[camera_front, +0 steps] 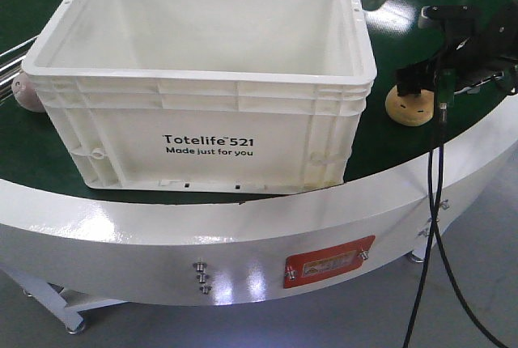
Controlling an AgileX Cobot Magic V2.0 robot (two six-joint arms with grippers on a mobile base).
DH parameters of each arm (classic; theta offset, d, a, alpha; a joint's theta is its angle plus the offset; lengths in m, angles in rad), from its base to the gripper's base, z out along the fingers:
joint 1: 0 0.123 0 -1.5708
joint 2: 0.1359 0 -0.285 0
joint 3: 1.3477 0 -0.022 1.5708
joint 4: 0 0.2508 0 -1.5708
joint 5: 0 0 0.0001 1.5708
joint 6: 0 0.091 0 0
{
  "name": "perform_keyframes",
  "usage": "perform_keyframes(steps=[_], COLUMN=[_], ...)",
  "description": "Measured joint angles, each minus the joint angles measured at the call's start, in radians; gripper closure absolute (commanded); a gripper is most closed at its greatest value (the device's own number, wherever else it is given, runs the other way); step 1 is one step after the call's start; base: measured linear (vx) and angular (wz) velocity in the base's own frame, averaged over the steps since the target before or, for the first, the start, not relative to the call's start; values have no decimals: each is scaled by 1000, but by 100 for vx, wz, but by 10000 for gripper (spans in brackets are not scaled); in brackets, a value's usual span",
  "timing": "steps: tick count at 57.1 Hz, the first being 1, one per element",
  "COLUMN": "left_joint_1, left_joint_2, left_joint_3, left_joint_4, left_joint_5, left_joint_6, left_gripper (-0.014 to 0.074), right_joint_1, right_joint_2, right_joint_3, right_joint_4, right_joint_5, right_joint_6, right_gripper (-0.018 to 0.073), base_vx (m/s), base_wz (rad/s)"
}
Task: Place moving items into box and shelve
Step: 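Lift the yellow plush with the right gripper and drop it into the tote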
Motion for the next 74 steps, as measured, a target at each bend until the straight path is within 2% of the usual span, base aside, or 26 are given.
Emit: perform_keyframes(steps=[8, 20, 38, 44, 50, 59, 67, 74], left_joint_1=[0, 0, 0, 0, 0, 0, 0, 0], left_joint_2=[0, 0, 0, 0, 0, 0, 0, 0], left_joint_3=[0, 0, 0, 0, 0, 0, 0, 0], left_joint_4=[0, 0, 1, 1, 1, 1, 1, 1], left_joint_5=[9, 16, 16, 15, 11, 5, -4, -9], left_joint_6=[0, 1, 1, 1, 1, 1, 2, 2], left_gripper=[145, 146, 146, 146, 146, 146, 146, 146], right_joint_1=[0, 0, 0, 0, 1, 28, 97, 193], right_joint_2=[21, 11, -146, -240, -329, -449, -527, -535], right_joint_3=[-3, -5, 0, 0, 0, 0, 0, 0], right_joint_4=[1, 1, -3, 33, 113, 269, 455, 610], right_joint_5=[1, -1, -36, -37, -37, -37, -37, -38], right_joint_6=[1, 1, 1, -2, -37, -168, -326, -452], right_gripper=[268, 574, 567, 567, 567, 567, 567, 567], base_vx=[0, 0, 0, 0, 0, 0, 0, 0], base_wz=[0, 0, 0, 0, 0, 0, 0, 0])
